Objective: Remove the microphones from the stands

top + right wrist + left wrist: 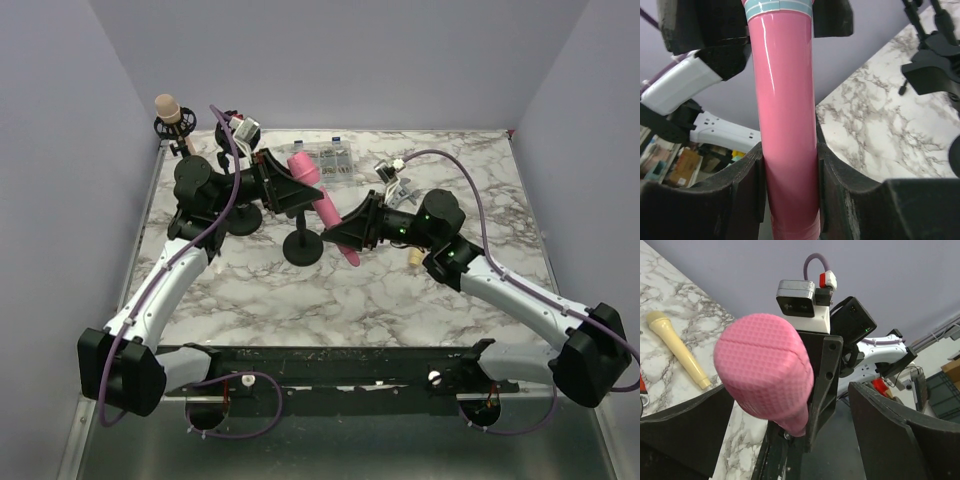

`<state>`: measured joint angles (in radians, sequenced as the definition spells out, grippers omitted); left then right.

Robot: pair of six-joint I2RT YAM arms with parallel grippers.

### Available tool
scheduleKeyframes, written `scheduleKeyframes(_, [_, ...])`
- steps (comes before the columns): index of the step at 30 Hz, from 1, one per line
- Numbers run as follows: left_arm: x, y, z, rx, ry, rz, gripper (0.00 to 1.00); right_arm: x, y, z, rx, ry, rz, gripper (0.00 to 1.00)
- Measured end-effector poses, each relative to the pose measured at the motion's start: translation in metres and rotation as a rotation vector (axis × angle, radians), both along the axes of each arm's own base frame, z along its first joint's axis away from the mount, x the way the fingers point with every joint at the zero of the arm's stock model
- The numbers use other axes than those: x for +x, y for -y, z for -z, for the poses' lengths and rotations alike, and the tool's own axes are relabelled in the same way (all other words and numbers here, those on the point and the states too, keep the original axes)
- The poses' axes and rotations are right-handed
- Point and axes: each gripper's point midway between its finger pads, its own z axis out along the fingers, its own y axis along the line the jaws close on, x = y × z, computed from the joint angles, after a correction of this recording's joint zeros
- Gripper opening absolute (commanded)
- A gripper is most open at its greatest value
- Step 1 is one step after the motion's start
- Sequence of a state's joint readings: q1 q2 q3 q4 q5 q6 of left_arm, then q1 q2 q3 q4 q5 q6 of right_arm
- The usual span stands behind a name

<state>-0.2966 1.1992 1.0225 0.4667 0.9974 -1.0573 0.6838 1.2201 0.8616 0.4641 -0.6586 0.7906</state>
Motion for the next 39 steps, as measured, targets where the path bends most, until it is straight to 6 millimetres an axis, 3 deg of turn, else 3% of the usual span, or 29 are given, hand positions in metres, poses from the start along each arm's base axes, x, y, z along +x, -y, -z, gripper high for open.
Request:
scheduleKeyframes(6, [-0.001, -0.004, 0.006, 0.047, 0.039, -0.04, 0.99, 0.02, 0.012, 0.015, -0.08, -0.025, 0.163, 0.01])
scheduleKeyframes(10, [0.002, -0.012, 0.0, 0.093, 0.092, -0.133, 0.99, 0.05, 0.036, 0.033, -0.198, -0.065, 0.399, 0.01])
scheduleKeyframes(15, [-0.003, -0.023, -0.013, 0.112, 0.178, -0.225, 0.99, 0.1, 0.097, 0.069, -0.42, -0.117, 0.763, 0.01])
scheduleKeyframes(20, [0.001, -0.023, -0.011, 0.115, 0.174, -0.233, 0.99, 0.134, 0.19, 0.132, -0.651, -0.241, 1.049, 0.01])
scheduleKeyframes(24, [0.004, -0.022, -0.006, 0.12, 0.159, -0.231, 0.99, 0.132, 0.254, 0.18, -0.782, -0.368, 1.199, 0.02])
scheduleKeyframes(29, [0.005, -0.022, -0.006, 0.121, 0.158, -0.232, 0.99, 0.124, 0.297, 0.219, -0.864, -0.476, 1.259, 0.11])
scheduleKeyframes(34, [0.005, -0.022, -0.006, 0.121, 0.159, -0.232, 0.99, 0.119, 0.311, 0.25, -0.899, -0.523, 1.246, 0.12])
scheduleKeyframes(39, [0.005, -0.022, -0.007, 0.119, 0.162, -0.232, 0.99, 0.118, 0.31, 0.28, -0.877, -0.596, 1.184, 0.18])
